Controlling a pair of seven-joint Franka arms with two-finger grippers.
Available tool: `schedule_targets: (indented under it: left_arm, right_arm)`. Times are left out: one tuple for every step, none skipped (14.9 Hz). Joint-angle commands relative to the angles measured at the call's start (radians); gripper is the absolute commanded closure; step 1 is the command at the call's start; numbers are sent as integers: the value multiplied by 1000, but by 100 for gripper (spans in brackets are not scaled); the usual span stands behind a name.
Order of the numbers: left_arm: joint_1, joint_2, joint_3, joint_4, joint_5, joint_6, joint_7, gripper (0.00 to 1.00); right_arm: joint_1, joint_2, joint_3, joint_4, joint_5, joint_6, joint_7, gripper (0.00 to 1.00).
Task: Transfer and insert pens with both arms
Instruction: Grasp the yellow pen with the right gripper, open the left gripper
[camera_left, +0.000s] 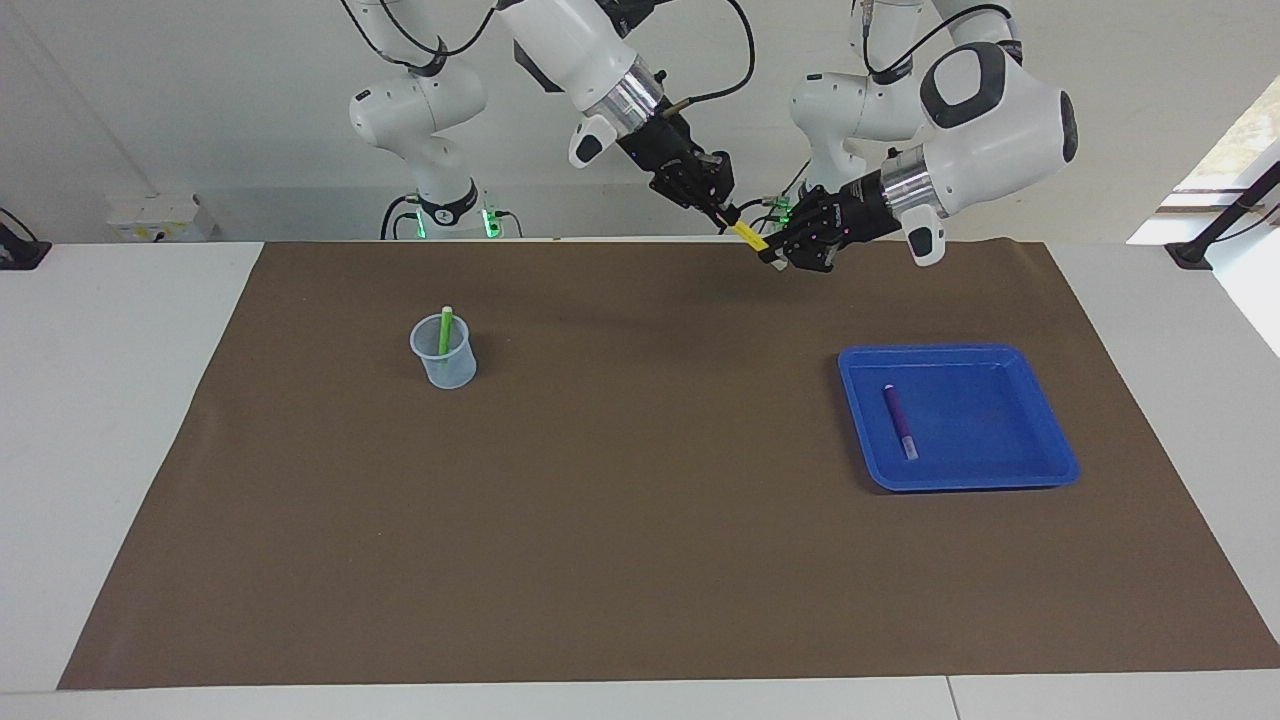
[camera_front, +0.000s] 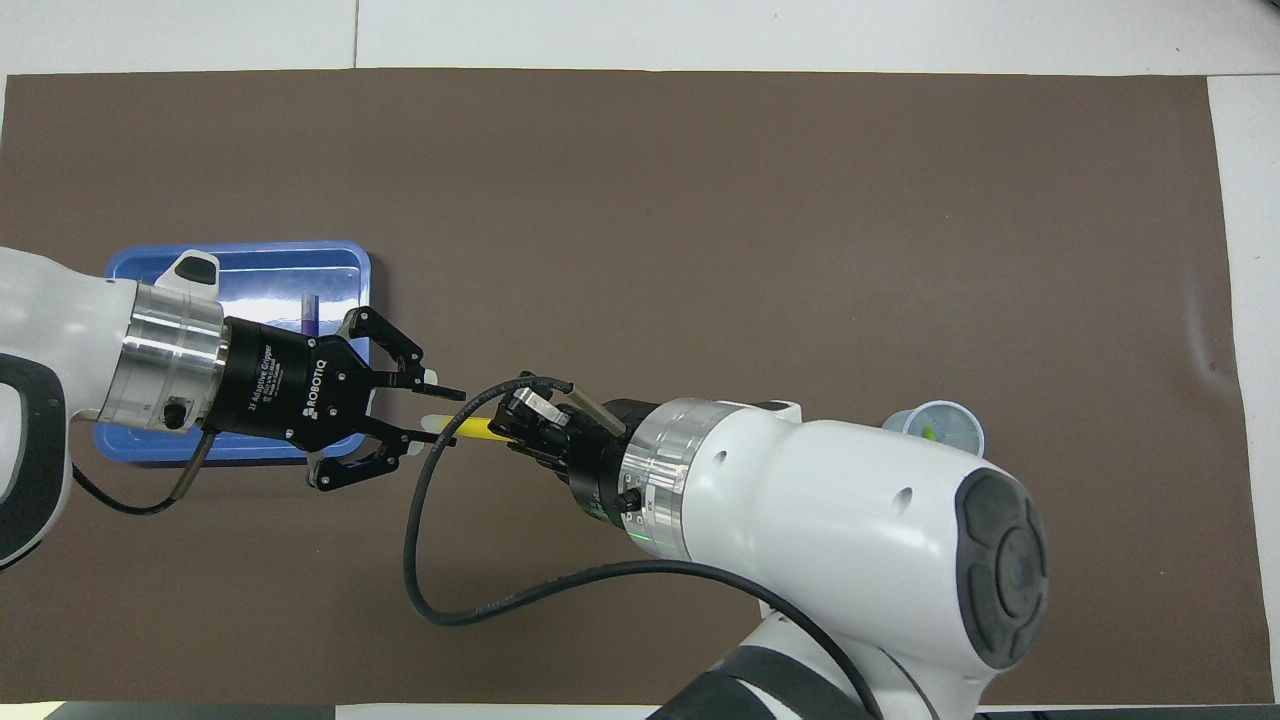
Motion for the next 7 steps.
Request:
schedule_targets:
  left_arm:
    - [-2, -33, 7, -28, -19, 17, -10, 0]
    - [1, -33, 7, -28, -19, 17, -10, 0]
    - [2, -33, 7, -28, -19, 17, -9, 0]
    - [4, -33, 8, -28, -16, 20, 0, 0]
    - [4, -32, 10, -29, -7, 25, 29, 0]
    - [7, -33, 11, -31, 1, 25, 101, 0]
    - [10, -33, 11, -31, 42, 23, 196, 0]
  right_arm:
    - [-38, 2, 5, 17, -17, -90, -79, 90]
    - [-58, 0, 4, 32, -17, -144, -125, 90]
    - [-87, -5, 4, 41, -17, -209, -179, 90]
    - [-116, -9, 2, 49, -20, -278, -243, 90]
    - [-137, -17, 1, 55, -35, -344, -309, 90]
    - [-161, -23, -1, 61, -73, -409, -392, 90]
    - [-190, -25, -4, 69, -110, -461, -470, 90]
